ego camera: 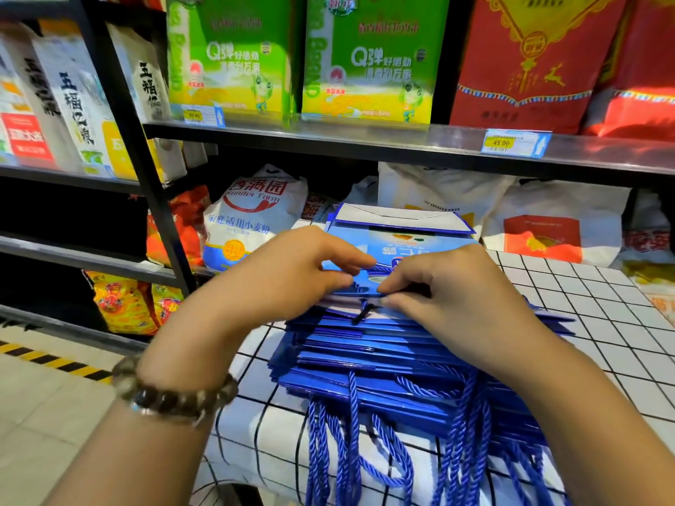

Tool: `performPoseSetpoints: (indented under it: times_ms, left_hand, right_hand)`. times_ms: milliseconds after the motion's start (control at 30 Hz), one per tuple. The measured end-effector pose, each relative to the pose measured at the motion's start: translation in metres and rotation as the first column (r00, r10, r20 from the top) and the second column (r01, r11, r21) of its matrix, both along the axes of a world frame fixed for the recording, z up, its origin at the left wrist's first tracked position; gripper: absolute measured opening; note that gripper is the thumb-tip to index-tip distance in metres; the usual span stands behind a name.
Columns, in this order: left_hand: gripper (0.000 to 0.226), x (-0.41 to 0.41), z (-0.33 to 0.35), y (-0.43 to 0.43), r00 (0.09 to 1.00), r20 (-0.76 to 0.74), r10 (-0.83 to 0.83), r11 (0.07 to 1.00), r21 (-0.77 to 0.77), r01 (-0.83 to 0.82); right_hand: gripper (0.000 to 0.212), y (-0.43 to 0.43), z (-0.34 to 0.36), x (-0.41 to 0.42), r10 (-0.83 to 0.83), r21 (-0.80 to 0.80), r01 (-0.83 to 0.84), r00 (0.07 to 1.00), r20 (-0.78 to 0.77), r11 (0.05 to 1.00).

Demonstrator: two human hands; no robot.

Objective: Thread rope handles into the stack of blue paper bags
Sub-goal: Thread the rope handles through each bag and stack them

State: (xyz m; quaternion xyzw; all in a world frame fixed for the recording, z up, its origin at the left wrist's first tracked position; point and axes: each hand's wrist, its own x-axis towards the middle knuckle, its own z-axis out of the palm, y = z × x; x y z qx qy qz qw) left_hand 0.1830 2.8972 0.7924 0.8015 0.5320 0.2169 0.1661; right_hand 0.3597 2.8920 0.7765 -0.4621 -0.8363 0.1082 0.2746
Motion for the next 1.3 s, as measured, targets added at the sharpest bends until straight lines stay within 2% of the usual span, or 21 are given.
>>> performPoseSetpoints:
  times_ms: [100,233,367,433,500,567,700,800,867,933,1000,1033,1067,1100,1167,1233,1300]
  left_hand:
    - [0.025,0.001,0.008,0.011,0.988,-0.094,-0.120,0.987,-0.120,0.108]
    - [0.007,0.001,0.004,0.022,0.994,-0.104,-0.014,0.998,0.052,0.020]
    - [0.007,0.004,-0.005,0.017,0.998,-0.063,0.014,0.981,0.196,-0.002]
    - [0.007,0.007,-0.009,0.013,1.000,-0.004,0.005,0.977,0.213,-0.004]
    - [0.007,0.008,-0.011,0.009,0.998,0.060,0.028,0.974,0.222,-0.040]
    - [0.007,0.006,-0.010,0.005,0.989,0.123,0.077,0.961,0.255,-0.106]
    - [0.027,-0.001,-0.006,-0.004,0.931,0.347,0.113,0.894,0.374,-0.247]
    - [0.024,-0.005,-0.003,-0.012,0.827,0.556,0.085,0.840,0.407,-0.360]
    - [0.022,-0.006,-0.003,-0.019,0.764,0.644,0.052,0.768,0.463,-0.442]
    - [0.024,-0.002,-0.004,-0.028,0.748,0.664,0.004,0.652,0.566,-0.505]
    - [0.026,0.006,-0.008,-0.034,0.775,0.631,-0.018,0.541,0.658,-0.524]
    - [0.029,0.010,-0.010,-0.036,0.789,0.614,-0.024,0.518,0.683,-0.515]
    - [0.032,0.016,-0.011,-0.037,0.802,0.596,-0.037,0.546,0.684,-0.483]
    - [0.034,0.022,-0.012,-0.037,0.820,0.570,-0.047,0.619,0.662,-0.424]
    - [0.043,0.036,-0.012,-0.038,0.876,0.483,-0.024,0.794,0.541,-0.277]
    - [0.066,0.046,-0.015,-0.037,0.941,0.338,0.030,0.875,0.446,-0.188]
    - [0.083,0.051,-0.018,-0.038,0.969,0.237,0.069,0.905,0.395,-0.161]
  right_hand:
    - [0.007,-0.001,0.000,0.001,-0.009,-0.001,0.009,1.000,0.002,1.000]
    - [0.007,-0.002,0.001,0.004,-0.023,0.001,0.023,0.999,-0.021,1.000]
    - [0.015,-0.008,0.009,0.001,-0.010,-0.043,0.014,0.995,0.097,0.999]
    - [0.038,-0.012,0.015,-0.006,0.002,-0.075,0.018,0.966,0.258,0.997]
    - [0.048,-0.014,0.018,-0.013,0.007,-0.028,0.006,0.902,0.432,1.000]
    - [0.044,-0.017,0.019,-0.017,0.032,0.030,-0.055,0.861,0.508,0.998]
    - [0.028,-0.022,0.022,-0.013,0.105,0.061,-0.157,0.856,0.507,0.986]
    - [0.025,-0.021,0.025,-0.010,0.103,0.118,-0.176,0.882,0.460,0.977]
    - [0.029,-0.015,0.029,-0.010,0.064,0.188,-0.136,0.937,0.344,0.973]
    - [0.032,-0.009,0.034,-0.009,0.021,0.285,-0.055,0.992,0.122,0.957]
    - [0.027,-0.005,0.042,-0.010,0.002,0.336,0.063,0.982,-0.189,0.940]
    - [0.027,-0.003,0.047,-0.011,0.001,0.338,0.122,0.940,-0.341,0.933]
    - [0.030,-0.001,0.052,-0.011,0.009,0.317,0.172,0.868,-0.497,0.933]
    - [0.033,0.002,0.057,-0.010,0.028,0.273,0.199,0.759,-0.650,0.941]
    - [0.036,0.007,0.066,-0.006,0.056,0.159,0.178,0.480,-0.875,0.971]
    - [0.036,0.008,0.067,-0.004,-0.007,0.023,0.123,0.236,-0.972,0.992]
    - [0.035,0.005,0.059,-0.002,-0.104,-0.101,0.051,0.051,-0.993,0.994]
